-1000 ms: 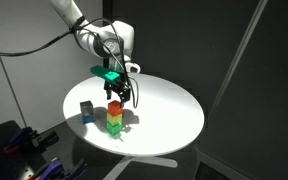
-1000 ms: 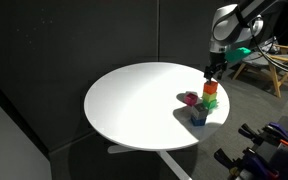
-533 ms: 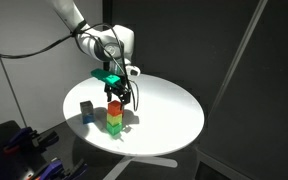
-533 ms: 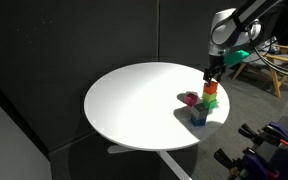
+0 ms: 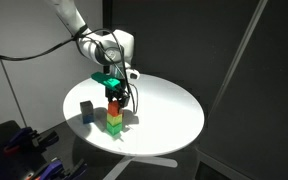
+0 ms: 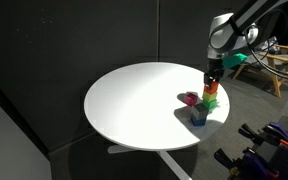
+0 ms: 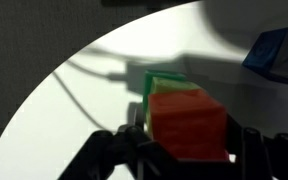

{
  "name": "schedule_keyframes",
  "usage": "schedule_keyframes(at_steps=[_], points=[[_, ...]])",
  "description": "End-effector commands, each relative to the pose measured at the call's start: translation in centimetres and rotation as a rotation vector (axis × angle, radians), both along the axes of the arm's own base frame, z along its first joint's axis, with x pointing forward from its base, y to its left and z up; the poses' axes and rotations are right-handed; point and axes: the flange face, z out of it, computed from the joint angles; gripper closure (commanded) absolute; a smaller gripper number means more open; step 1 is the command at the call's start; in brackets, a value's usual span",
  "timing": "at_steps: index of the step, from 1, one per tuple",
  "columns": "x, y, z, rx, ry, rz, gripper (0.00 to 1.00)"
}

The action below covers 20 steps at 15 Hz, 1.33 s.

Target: Pick up the orange block from the light green block and move it on the gray block top

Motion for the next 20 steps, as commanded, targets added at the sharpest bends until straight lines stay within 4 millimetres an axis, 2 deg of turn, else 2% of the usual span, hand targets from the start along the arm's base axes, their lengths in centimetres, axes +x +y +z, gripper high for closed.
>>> schedule_keyframes(at_steps=[1,3,6,14,17,20], points=[[0.2,0.1,0.3,0.0,0.01,-0.005,0.6],[-0.1,0.2,0.7,-0.005,0.011,-0.002,0.72],[-0.5,0.4,1.5,-0.01,0.012,0.0,0.76],[-1.1,1.0,4.2,-0.023,0.022,0.007,0.76],[-1.3,2.1,5.1,-0.016,0.018,0.011,0.76],[-1.2,4.0,5.3,-0.015,0.017,0.012,0.76]])
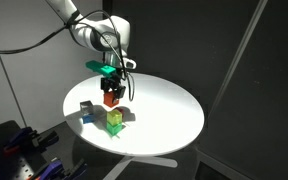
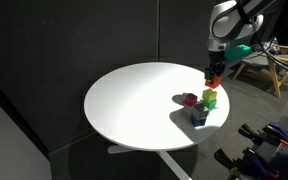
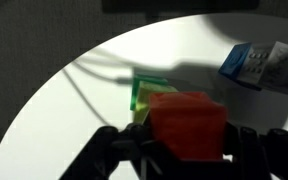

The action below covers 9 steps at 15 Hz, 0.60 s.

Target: Pick up the orange block from the light green block and move it on the gray block top

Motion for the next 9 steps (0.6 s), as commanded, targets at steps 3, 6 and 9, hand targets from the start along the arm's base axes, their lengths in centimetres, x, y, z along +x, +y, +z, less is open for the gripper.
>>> schedule_keyframes(at_steps=[3,6,9], points=[[-0.5,3.9,0.8,-0.018,-0.001,-0.005,0.76],[-0.5,6.0,0.5,-0.027,0.004,-0.004,0.76],[-0.7,7.9,0.1,-0.036,0.011,-0.006,0.76]])
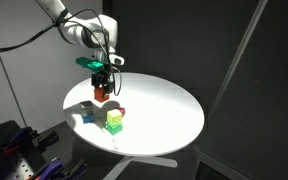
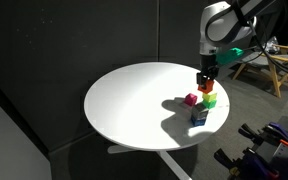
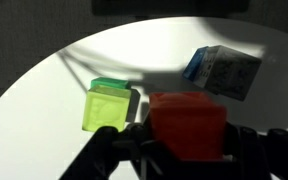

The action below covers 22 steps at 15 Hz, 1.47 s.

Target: Pick up the orange block from the light green block and move it on the gray block top

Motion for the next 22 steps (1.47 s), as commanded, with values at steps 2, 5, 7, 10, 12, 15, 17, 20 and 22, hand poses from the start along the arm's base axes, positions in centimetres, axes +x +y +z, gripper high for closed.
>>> schedule_keyframes(at_steps=[2,5,7,10,12,15,17,20,22], points=[[-0.8,2.4,0.0,-0.035,0.008,-0.009,0.76],[-1.3,3.7,-0.6,-0.05,0.021,-0.005,0.76],[-1.5,4.4,-0.9,-0.057,0.027,-0.001,0.76],[-1.8,5.2,-1.2,-0.068,0.035,-0.001,0.76],[-2.0,5.6,-1.5,-0.07,0.042,0.002,0.76],[-2.2,6.3,-1.9,-0.068,0.05,0.01,0.76],[-2.2,6.7,-2.2,-0.066,0.054,0.019,0.76],[-2.3,7.2,-2.6,-0.065,0.062,0.031,0.76],[-2.3,7.5,-2.9,-0.067,0.068,0.037,0.76]])
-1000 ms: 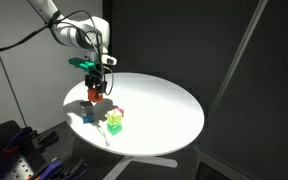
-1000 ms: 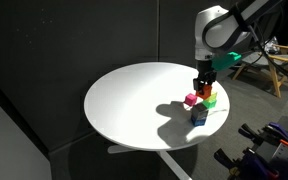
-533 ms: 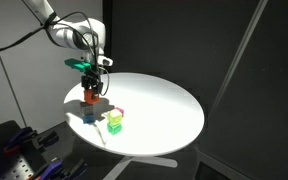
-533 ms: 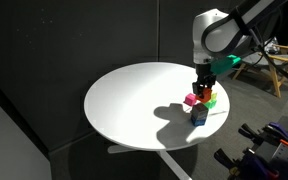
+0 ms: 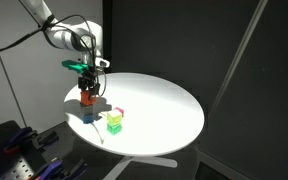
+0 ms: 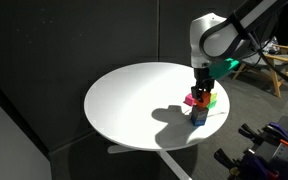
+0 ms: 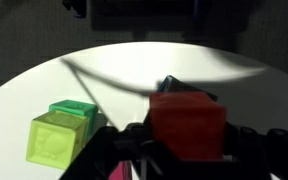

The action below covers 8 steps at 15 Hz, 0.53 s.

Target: Pick up the orange block from the light green block and move it on the gray block top

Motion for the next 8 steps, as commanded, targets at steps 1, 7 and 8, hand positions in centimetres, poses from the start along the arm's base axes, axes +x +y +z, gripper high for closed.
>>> schedule_keyframes(at_steps=[1,7,8], points=[[-0.05,0.57,-0.17,-0.021,0.007,0.003,0.76],[0.04,0.77,-0.9,-0.024,0.02,0.009,0.76],[0.03,0.76,-1.01,-0.025,0.022,0.009,0.76]])
